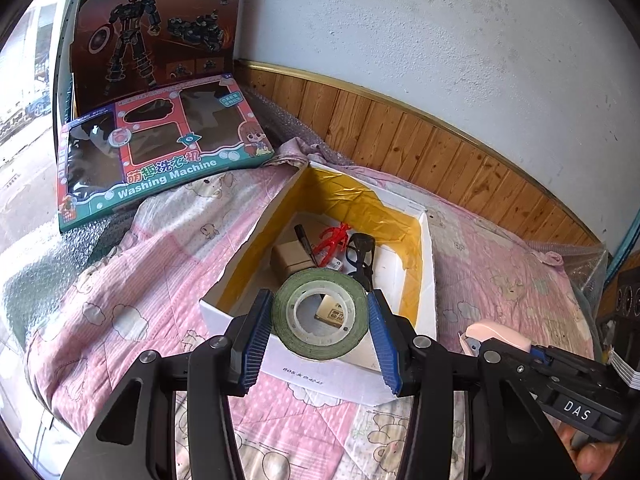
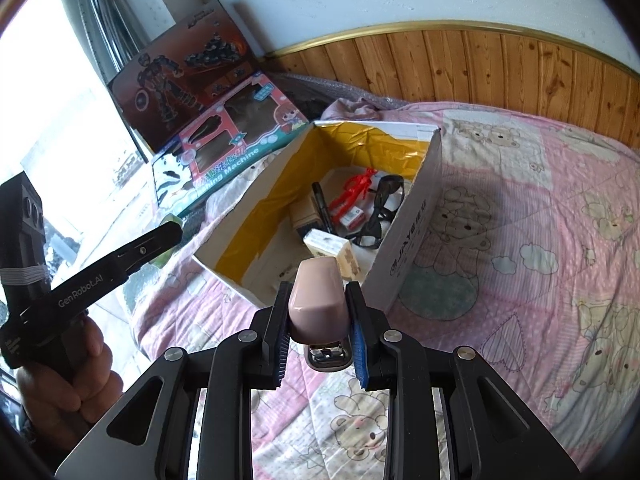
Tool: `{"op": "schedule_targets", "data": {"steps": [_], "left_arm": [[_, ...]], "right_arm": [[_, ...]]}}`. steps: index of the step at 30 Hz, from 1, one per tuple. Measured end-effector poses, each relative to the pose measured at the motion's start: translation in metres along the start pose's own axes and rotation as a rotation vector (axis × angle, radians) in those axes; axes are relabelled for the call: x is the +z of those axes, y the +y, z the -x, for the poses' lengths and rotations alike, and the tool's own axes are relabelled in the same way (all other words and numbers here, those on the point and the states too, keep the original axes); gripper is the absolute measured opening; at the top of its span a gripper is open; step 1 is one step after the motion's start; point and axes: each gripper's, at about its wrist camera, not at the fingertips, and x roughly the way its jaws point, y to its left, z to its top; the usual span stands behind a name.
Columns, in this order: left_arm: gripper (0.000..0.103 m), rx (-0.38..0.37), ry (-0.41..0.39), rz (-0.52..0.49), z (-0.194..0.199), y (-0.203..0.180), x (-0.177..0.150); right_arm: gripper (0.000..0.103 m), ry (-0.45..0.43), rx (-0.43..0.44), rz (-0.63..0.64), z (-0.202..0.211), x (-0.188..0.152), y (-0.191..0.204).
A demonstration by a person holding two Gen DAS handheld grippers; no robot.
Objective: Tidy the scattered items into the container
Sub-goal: 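Carry the tape roll over the box with the left tool while the right tool carries the stapler, then open the left tool while the right tool opens, dropping tape roll and stapler into the box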
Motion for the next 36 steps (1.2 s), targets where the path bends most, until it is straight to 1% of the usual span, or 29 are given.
{"op": "schedule_targets", "data": {"steps": [8, 15, 21, 29, 36], "left_arm": [[0.049, 0.022, -0.028, 0.002, -0.010, 0.010, 0.029], [0.049, 0.007, 0.001, -0.020, -0.032, 0.002, 0.037], [0.049, -0.042, 0.073, -0.035, -0.059, -0.017, 0.029], [0.049, -0.109, 0.153, -0.071, -0.081, -0.047, 0.006], [0.049, -0.147, 0.214, -0.071, -0.100, -0.058, -0.005]], "right_arm": [[0.027, 0.003, 0.014, -0.013, -0.016, 0.027, -0.001], [0.027, 0.014, 0.024, -0.025, -0.035, 0.051, -0.007], [0.027, 0.033, 0.015, -0.031, -0.055, 0.069, -0.012], [0.027, 0.052, -0.035, -0.030, -0.082, 0.103, -0.030], [0.027, 0.091, -0.060, -0.026, -0.112, 0.127, -0.041]]}}
